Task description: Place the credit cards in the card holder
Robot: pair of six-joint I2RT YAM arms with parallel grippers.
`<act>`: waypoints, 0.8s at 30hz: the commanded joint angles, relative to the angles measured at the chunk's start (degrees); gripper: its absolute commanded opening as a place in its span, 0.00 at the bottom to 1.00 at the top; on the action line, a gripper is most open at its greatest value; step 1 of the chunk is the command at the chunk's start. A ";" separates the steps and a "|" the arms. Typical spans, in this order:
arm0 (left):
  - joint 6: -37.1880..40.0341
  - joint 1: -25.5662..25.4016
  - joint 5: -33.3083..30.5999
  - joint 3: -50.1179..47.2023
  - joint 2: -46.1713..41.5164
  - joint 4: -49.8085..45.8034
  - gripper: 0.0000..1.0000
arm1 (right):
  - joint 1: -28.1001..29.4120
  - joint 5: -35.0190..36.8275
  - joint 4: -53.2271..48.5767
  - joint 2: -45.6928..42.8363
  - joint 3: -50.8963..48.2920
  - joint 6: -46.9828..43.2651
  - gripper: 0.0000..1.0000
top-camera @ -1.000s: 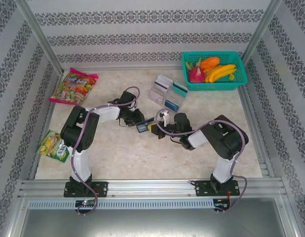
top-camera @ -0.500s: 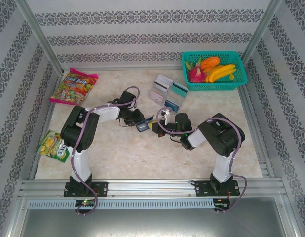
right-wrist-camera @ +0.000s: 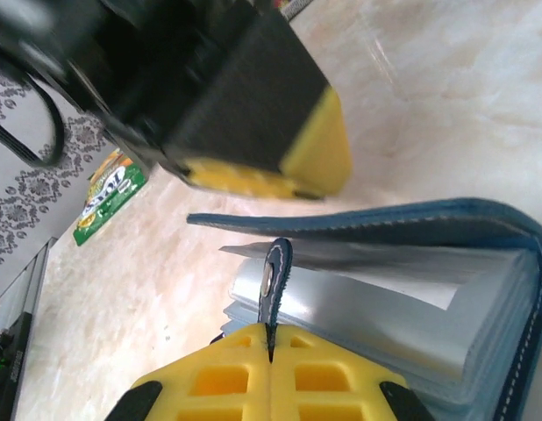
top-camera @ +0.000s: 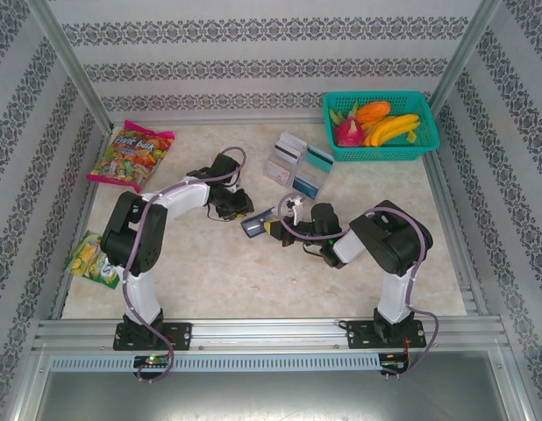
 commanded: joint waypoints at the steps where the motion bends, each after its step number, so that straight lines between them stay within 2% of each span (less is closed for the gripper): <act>1: 1.53 0.58 -0.57 2.03 -2.56 -4.12 0.26 | -0.06 -1.03 3.25 0.90 -0.54 -1.19 0.00; 14: -0.17 -0.81 0.99 -1.62 -5.61 -4.32 0.26 | -0.15 -1.73 3.79 0.69 -0.12 -0.64 0.00; 24: -1.56 -2.58 1.32 -4.33 -2.56 -1.10 0.26 | -0.24 -3.05 6.55 0.35 -0.25 -0.40 0.00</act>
